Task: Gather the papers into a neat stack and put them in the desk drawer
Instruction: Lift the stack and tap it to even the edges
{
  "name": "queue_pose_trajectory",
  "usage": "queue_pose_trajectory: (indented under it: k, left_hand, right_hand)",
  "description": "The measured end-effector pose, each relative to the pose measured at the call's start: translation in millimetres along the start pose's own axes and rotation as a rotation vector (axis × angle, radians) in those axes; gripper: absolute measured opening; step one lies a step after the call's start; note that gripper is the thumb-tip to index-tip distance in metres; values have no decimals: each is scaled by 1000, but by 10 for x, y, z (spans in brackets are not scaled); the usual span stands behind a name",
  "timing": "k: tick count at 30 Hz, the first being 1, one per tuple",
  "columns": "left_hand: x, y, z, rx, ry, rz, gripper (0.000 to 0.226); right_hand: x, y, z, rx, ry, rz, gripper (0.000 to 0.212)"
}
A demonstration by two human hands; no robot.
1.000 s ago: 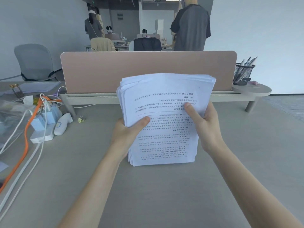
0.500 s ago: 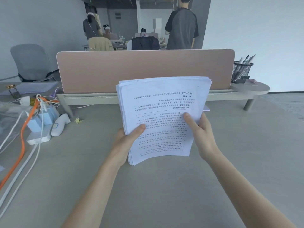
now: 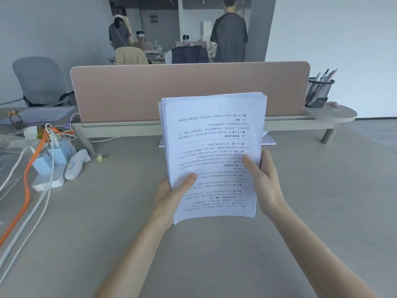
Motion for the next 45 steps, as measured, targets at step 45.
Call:
queue_pose_trajectory:
  k: [45]
  left_hand:
    - [350, -314, 369, 69, 87, -227, 28]
  right_hand:
    - [-466, -403, -591, -56, -342, 287, 25]
Point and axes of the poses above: each hand's wrist, its own y-axis towards the middle knuckle, its own z-axis out of the palm, x = y × z, the point moved 7 cm from there along y, towards the middle knuckle, and after that the axes turned 10 degrees about -y, right-handed, at the moved point
